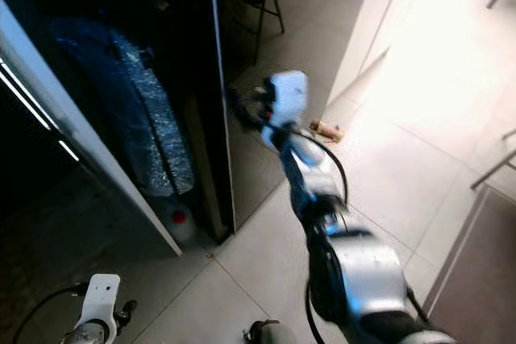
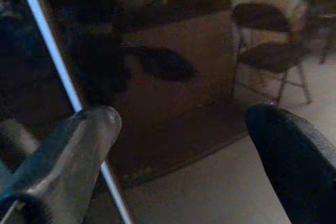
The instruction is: Restocking fridge
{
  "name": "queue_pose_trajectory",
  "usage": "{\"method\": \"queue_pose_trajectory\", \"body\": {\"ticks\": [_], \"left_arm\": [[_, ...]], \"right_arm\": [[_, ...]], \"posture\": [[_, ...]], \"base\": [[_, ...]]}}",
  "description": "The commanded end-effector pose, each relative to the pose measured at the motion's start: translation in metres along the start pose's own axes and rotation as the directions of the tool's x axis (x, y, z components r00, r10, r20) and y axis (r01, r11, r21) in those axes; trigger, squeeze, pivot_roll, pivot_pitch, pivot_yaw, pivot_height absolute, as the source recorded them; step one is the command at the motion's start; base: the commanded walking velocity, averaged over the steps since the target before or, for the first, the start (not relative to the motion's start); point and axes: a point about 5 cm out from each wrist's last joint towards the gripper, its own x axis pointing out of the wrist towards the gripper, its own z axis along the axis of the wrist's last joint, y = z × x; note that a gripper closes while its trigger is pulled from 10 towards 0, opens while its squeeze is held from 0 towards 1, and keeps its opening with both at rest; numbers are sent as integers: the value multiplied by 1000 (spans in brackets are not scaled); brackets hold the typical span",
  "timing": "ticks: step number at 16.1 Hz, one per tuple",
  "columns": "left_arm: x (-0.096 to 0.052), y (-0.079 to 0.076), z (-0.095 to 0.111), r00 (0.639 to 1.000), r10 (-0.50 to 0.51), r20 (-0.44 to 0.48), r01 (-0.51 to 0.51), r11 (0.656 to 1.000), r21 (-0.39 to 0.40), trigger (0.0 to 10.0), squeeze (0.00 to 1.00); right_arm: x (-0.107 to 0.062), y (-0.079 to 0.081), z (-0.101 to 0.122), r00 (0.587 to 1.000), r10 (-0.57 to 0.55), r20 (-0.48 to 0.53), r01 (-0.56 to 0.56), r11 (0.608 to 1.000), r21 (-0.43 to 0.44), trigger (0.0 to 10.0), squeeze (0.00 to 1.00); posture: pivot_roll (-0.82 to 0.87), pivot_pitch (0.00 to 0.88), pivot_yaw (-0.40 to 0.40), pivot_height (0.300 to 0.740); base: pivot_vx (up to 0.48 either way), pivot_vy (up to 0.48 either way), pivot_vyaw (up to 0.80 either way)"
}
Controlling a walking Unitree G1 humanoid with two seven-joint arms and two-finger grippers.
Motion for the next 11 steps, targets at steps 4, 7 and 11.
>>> {"method": "queue_pose_trajectory", "body": {"ticks": [4, 7, 11], "left_arm": [[-4, 0, -15, 999, 1, -47, 0, 1000, 14, 10000, 0], [-5, 2, -17, 999, 1, -54, 0, 1000, 19, 10000, 0], [-4, 0, -16, 998, -10, -59, 12, 1000, 20, 10000, 0]], "right_arm": [[-60, -53, -14, 946, -309, 98, 308, 951, 27, 10000, 0], [-140, -81, -81, 837, -520, -172, 526, 851, -11, 10000, 0], [-250, -58, -171, 491, -544, -680, 652, 748, -127, 10000, 0]], "posture": [[-120, 178, -47, 740], [-137, 180, -47, 740], [-141, 172, -43, 740]], "base": [[0, 0, 0], [0, 0, 0], [0, 0, 0]]}}
